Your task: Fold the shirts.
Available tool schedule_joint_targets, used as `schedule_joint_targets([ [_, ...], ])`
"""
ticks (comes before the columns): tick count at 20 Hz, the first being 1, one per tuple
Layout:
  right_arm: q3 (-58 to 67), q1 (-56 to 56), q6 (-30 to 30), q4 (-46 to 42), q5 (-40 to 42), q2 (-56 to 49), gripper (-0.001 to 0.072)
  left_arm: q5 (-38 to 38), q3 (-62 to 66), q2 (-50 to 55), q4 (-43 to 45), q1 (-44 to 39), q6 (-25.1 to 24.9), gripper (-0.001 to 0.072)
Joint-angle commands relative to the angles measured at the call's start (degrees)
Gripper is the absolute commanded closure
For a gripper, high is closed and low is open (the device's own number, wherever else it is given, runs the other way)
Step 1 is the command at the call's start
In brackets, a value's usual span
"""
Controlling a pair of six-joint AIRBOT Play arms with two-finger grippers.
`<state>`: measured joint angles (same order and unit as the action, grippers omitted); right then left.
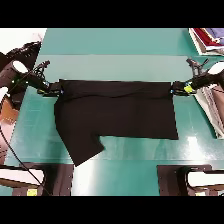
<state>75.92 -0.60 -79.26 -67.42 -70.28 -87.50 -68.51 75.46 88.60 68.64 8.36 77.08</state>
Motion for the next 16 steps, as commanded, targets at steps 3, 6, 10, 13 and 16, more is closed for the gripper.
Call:
schedule_joint_targets([
  [3, -7.0, -6.5, -0.2, -0.1, -4.9, 11.9, 0.0264, -4.3, -10.1, -13.0, 7.4, 0.0, 4.0, 0.0101],
  [6, -13.2, -9.3, 2.4, -0.1, -4.6, 19.4, 0.0263, -6.7, -24.5, -22.4, 7.2, 0.0, 4.0, 0.0101],
  [10, -17.9, -11.1, 3.5, 0.0, -3.2, 25.4, 0.0263, -6.5, -40.4, -32.9, 2.0, 0.0, 5.3, 0.0100],
  [13, -18.5, -11.1, 3.9, 0.4, -3.1, 27.7, 0.0263, -4.3, -46.5, -35.2, -2.9, 0.0, 5.4, 0.0100],
  [16, -18.5, -11.0, 3.9, 0.4, -3.2, 29.4, 0.0263, 0.2, -49.4, -35.2, -8.5, 0.0, 5.4, 0.0100],
])
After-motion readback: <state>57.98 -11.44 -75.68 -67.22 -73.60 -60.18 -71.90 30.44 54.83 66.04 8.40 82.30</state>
